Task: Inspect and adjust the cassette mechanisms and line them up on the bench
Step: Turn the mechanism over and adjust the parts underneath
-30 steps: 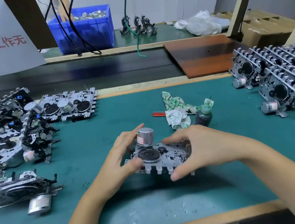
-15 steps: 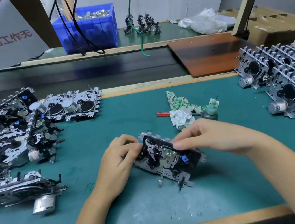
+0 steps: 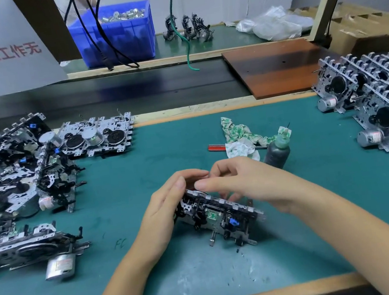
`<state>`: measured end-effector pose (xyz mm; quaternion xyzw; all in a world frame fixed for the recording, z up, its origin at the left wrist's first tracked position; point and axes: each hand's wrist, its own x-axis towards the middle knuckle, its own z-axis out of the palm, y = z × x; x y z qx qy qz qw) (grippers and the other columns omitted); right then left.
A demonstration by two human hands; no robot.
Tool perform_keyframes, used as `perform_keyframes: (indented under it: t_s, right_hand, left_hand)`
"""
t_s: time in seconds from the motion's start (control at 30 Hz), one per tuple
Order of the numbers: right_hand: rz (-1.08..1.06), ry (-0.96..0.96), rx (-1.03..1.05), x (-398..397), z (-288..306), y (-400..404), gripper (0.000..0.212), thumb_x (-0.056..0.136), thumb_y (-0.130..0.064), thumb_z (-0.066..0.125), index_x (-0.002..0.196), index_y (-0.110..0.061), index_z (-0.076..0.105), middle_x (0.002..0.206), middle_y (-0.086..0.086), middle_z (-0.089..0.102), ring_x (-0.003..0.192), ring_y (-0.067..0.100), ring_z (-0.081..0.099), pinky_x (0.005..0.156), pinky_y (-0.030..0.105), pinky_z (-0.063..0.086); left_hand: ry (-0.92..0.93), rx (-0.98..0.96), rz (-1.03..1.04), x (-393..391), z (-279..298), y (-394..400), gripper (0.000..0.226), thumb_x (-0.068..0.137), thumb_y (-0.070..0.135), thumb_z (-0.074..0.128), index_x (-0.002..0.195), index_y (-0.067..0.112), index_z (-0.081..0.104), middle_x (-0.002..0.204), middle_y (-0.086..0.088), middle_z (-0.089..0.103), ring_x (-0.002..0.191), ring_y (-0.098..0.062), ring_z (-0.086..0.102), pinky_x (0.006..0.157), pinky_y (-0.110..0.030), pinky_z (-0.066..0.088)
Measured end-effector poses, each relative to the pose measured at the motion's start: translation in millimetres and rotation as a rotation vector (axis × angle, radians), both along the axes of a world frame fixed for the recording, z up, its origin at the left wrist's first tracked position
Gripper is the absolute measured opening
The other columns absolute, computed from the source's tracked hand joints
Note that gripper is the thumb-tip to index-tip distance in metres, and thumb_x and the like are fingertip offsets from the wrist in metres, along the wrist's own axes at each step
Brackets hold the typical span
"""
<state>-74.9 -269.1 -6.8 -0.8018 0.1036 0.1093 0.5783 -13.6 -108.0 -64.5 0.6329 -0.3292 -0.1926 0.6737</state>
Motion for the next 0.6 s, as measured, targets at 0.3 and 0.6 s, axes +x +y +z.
perform_keyframes:
  t_s: [0.3, 0.6]
  right_hand:
    - [0.01, 0.086, 0.079, 12, -9, 4, 0.038, 0.075, -0.032, 0.074, 0.064, -0.023, 0.039, 0.061, -0.006, 0.047, 0.046, 0.002, 0.038, 0.04, 0.011, 0.027]
    - [0.015, -0.155, -0.126, -18, 1, -7, 0.052, 0.062, -0.07, 0.063, 0.089, -0.027, 0.064, 0.081, -0.015, 0.066, 0.076, 0.0, 0.059, 0.077, 0.025, 0.047]
  left_hand:
    - [0.042, -0.043, -0.006, -1, -1, -1, 0.031, 0.094, 0.039, 0.041, 0.104, 0.027, 0.068, 0.107, -0.003, 0.07, 0.106, -0.017, 0.063, 0.09, -0.02, 0.045]
    - [-0.053, 0.012, -0.051, 2, 4, 7, 0.033, 0.066, 0.03, 0.076, 0.098, 0.027, 0.07, 0.098, 0.002, 0.072, 0.091, -0.014, 0.065, 0.083, -0.023, 0.048]
